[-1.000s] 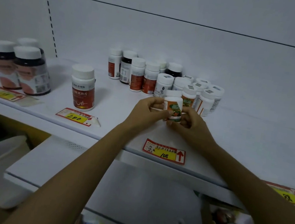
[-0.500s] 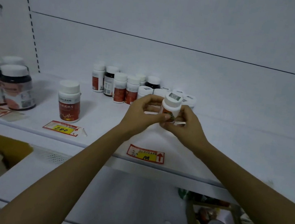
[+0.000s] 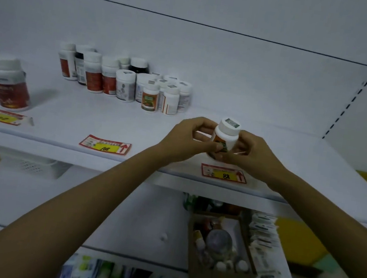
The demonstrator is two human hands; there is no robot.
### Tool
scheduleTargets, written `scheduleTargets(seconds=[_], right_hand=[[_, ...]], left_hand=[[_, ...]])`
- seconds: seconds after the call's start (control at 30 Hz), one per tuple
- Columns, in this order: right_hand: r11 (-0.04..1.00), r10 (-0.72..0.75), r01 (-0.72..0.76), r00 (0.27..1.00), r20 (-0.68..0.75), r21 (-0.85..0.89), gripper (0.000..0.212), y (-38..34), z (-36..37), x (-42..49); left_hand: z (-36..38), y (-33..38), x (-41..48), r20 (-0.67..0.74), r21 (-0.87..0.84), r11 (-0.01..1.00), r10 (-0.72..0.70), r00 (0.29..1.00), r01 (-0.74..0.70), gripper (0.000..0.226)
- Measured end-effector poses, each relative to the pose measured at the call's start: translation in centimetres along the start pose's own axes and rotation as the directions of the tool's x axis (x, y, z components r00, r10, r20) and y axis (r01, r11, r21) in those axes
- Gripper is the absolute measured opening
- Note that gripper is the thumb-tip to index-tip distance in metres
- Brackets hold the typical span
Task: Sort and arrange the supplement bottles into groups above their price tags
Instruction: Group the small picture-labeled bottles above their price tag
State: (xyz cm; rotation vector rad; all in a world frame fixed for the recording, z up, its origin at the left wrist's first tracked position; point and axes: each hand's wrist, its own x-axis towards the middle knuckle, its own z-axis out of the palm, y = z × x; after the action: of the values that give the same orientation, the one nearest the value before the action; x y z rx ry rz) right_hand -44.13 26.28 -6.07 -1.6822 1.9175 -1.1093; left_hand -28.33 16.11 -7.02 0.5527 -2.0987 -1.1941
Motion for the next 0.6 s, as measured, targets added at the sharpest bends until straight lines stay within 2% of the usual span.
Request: scheduleTargets(seconds=[0.2, 0.37, 0.5, 0.6], right_hand=[[0.994, -0.010, 0.013, 1.000, 0.028, -0.104, 0.046, 1.7, 0.3, -0.2], [0.985, -0.004, 0.015, 0.998, 0.065, -0.171, 0.053, 1.5, 0.4, 0.0], [0.974, 0.145, -0.101, 0.966, 0.215, -0.203, 0.068, 1.4, -1.7, 0.9], [0.969, 0.178, -0.143, 0.970, 0.168, -0.201, 0.062, 0.6, -4.5, 2.6]], left_hand=[[1.5, -0.9, -0.9, -0.031, 0.052, 0.997, -0.061, 0.998, 0.062, 0.041], [2.0, -0.7, -1.6, -0.084, 0.131, 0.989, -0.060, 0.995, 0.070, 0.041], [1.4, 0.1, -1.6, -0.102, 0.169, 0.974, -0.138, 0.985, 0.154, 0.048], [-0.2, 1.1, -1.4, -0.165, 0.233, 0.951, -0.167, 0.972, 0.203, 0.049]])
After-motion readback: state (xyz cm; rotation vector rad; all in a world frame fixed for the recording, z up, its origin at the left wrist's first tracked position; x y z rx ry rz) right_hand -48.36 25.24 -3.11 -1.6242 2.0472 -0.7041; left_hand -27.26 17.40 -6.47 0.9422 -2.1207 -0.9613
